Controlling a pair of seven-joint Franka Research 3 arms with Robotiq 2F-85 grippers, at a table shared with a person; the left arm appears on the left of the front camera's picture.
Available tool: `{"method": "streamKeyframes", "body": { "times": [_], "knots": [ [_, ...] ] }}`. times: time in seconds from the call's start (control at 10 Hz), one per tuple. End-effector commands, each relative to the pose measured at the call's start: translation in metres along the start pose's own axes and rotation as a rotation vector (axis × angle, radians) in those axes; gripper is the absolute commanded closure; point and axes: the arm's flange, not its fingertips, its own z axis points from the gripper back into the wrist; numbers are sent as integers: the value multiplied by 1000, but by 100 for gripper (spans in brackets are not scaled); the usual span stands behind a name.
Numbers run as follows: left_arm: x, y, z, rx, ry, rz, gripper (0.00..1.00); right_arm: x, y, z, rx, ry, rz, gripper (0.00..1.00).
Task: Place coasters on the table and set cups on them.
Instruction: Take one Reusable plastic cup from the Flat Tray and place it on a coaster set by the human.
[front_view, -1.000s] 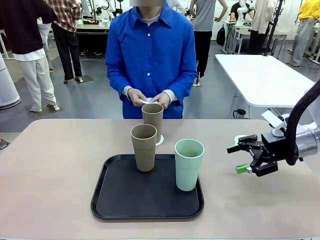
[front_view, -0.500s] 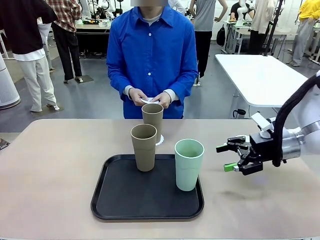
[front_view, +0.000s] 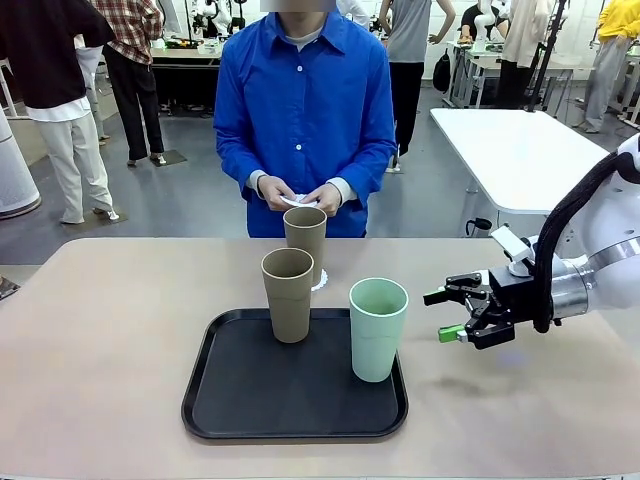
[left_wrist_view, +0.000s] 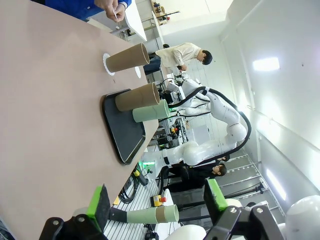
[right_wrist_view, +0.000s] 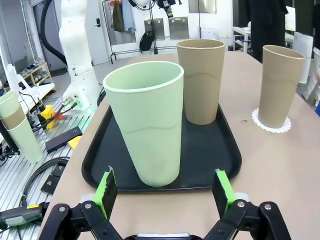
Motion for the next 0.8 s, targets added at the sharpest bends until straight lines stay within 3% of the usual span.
{"method": "streamKeyframes", "body": {
  "times": [0.0,0.5,0.7],
  "knots": [
    [-1,-2,2,-4,0,-1,0,0,2,1,9,-1,3,0],
    [-1,-2,2,-4,0,-1,0,-13,-11,-36,-108,53,-32,0],
    [-1,-2,2,-4,0,-1,0,-17,-16,-49,-91,55,-31,0]
  ]
}}
